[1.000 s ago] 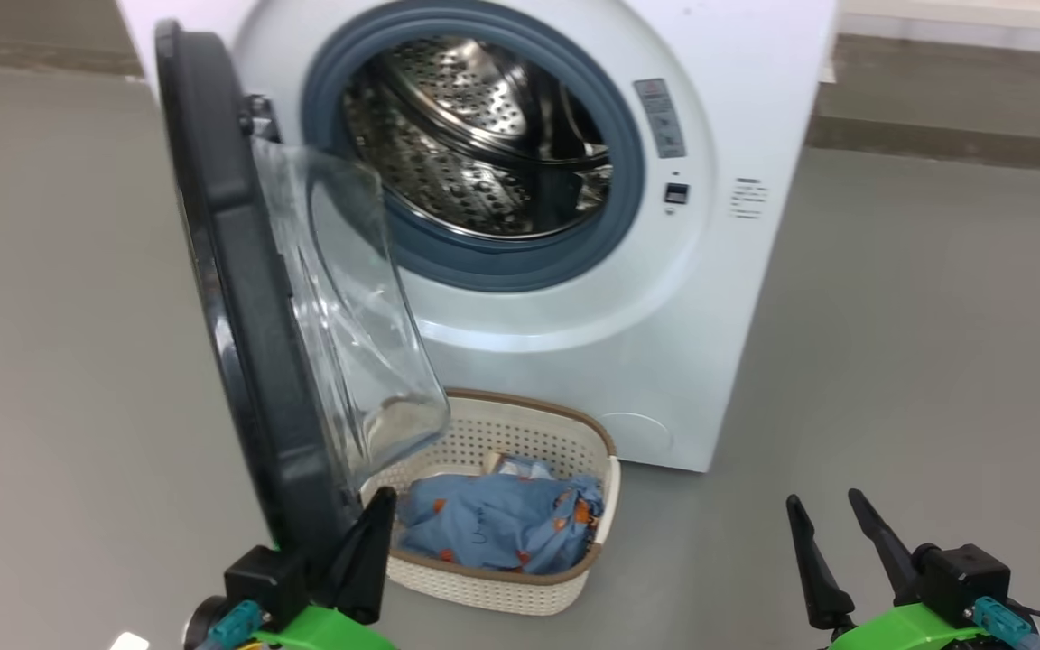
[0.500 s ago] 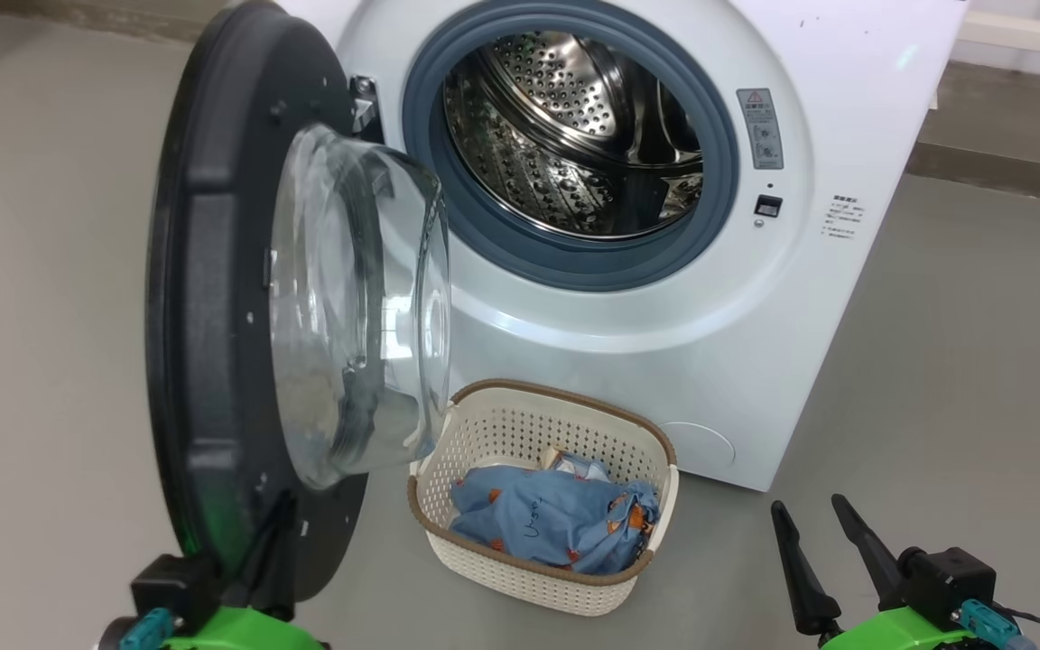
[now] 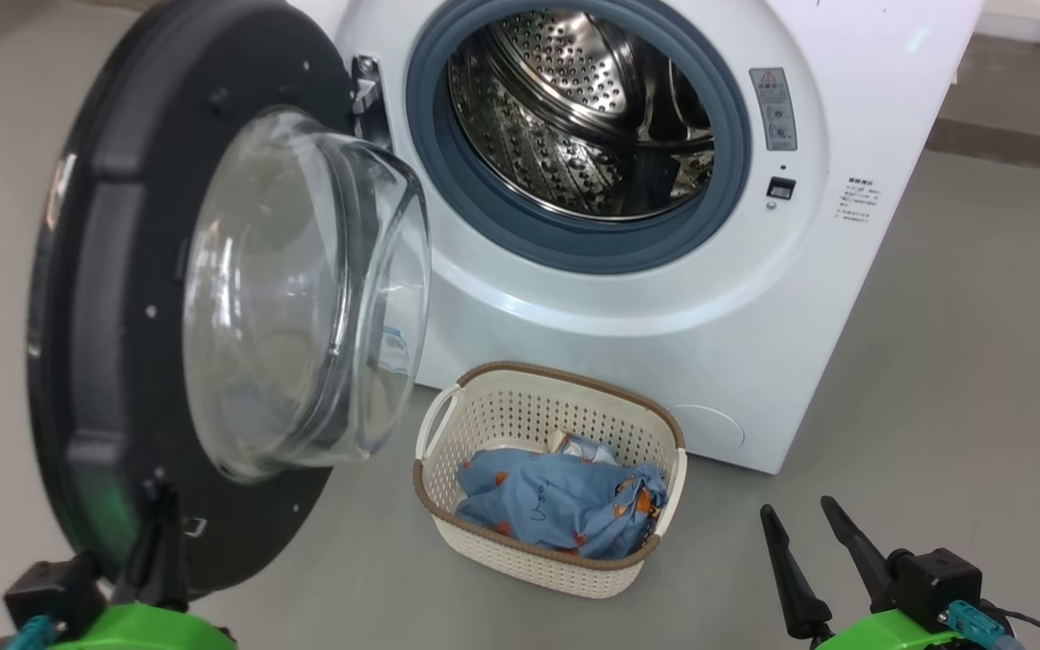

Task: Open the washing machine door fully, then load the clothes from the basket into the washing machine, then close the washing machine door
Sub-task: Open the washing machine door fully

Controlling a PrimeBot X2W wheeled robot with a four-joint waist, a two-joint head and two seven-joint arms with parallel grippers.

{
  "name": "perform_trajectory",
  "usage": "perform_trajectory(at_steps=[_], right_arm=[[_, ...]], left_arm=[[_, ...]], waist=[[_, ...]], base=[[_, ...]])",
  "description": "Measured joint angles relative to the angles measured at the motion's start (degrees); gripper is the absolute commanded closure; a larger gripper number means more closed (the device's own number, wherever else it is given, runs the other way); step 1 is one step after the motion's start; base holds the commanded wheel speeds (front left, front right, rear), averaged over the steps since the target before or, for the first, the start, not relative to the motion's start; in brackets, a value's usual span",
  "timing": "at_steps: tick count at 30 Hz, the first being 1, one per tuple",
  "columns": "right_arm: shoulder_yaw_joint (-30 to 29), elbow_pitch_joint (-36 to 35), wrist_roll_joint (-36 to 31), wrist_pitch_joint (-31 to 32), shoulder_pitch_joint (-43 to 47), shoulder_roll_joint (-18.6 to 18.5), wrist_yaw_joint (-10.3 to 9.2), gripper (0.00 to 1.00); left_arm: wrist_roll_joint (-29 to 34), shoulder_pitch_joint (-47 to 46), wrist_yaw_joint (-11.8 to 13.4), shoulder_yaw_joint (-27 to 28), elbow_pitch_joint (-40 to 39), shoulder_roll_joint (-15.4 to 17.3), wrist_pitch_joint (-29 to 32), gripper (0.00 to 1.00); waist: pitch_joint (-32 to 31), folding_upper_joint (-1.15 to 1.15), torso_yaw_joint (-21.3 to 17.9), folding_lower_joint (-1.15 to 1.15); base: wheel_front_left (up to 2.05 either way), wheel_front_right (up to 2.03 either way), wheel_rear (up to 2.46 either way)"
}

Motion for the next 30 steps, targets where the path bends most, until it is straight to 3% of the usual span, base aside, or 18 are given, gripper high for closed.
perform_trajectory(at_steps=[12,30], right_arm=[[0.93,-0.03,-2.27,0.0,-1.83,-0.4,0.0,0.0],[2.97,-3.98,-4.33,3.09,-6.37,-5.31,0.0,0.0]], left_arm=[[0.09,-2.49,-1.13,9.11,1.02,0.9,0.0,1.0],[-0.48,-14.96,-3.55,25.97,6.22,1.51,-0.01,1.0]], waist=[[5.11,0.0,-1.03,0.0],[16.43,0.0,-2.49,0.0]], base=[[0.0,0.0,0.0],[0.0,0.0,0.0]])
